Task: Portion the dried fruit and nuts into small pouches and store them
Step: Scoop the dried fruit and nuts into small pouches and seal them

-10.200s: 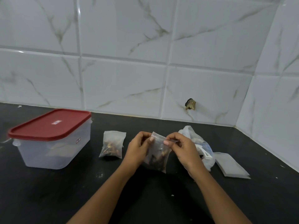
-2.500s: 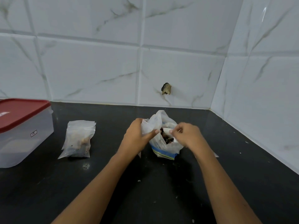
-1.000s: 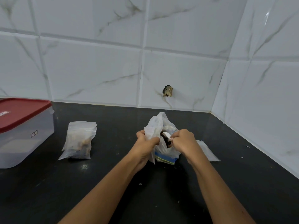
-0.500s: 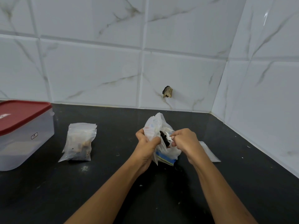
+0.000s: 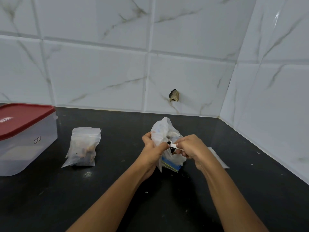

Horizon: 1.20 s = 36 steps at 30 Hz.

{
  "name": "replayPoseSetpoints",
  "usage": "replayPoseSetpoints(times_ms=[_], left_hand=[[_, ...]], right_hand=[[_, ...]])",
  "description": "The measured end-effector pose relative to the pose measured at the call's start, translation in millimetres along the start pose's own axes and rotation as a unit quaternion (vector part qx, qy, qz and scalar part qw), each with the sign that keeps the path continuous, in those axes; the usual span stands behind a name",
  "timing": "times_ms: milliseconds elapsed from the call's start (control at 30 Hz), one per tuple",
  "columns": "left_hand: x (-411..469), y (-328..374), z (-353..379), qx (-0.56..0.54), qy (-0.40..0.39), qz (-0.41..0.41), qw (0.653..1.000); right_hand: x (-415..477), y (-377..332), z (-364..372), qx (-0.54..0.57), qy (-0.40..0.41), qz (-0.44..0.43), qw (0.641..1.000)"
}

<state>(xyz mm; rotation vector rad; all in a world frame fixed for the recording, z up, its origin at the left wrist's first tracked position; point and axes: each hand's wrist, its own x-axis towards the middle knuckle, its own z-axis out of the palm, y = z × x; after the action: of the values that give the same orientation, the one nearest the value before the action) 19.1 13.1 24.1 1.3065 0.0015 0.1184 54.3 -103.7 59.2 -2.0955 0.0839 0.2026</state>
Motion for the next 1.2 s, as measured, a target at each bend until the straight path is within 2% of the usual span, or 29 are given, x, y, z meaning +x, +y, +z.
replayPoseSetpoints(times_ms=[100,200,333,433,567,733,933,1067,1200], left_hand=[[1.6,-1.5,-1.3,-0.001,-0.006,-0.003,1.0],[4.6,-2.0,-2.6,0.029,-0.015,0.0,0.999],[8.6,5.0,-12.5,0.086,0.002,-0.005,0.996],[11.5,13.4,-22.6,0.174,0.062,0.025,0.983],[14.1,22.5,-28.8,0.31,0.102,0.089,0.941],[11.9,24.0,-32.2,0.37,0.058,0.081,0.924],[3.1,24.7,-22.6,0.479,0.019,0.104,0.872],[3.3,23.0,-21.1,0.491,0.019,0.103,0.865],[8.6,18.3,-22.7,0.464,0.022,0.095,0.88]], right_hand=[[-1.6,5.3,-3.5,0.104,-0.043,0.02,0.993],[0.4,11.0,-8.9,0.239,-0.085,0.063,0.965],[3.4,14.4,-14.3,0.301,-0.111,0.085,0.943],[2.7,14.4,-18.4,0.327,-0.099,0.088,0.936],[2.8,14.2,-23.4,0.34,-0.1,0.085,0.931],[-0.4,10.3,-24.9,0.335,-0.08,0.055,0.937],[-12.6,-0.1,-26.6,0.356,-0.079,0.014,0.931],[-18.8,-5.7,-24.4,0.36,-0.085,0.001,0.929],[-24.0,-8.9,-20.3,0.351,-0.099,-0.005,0.931]])
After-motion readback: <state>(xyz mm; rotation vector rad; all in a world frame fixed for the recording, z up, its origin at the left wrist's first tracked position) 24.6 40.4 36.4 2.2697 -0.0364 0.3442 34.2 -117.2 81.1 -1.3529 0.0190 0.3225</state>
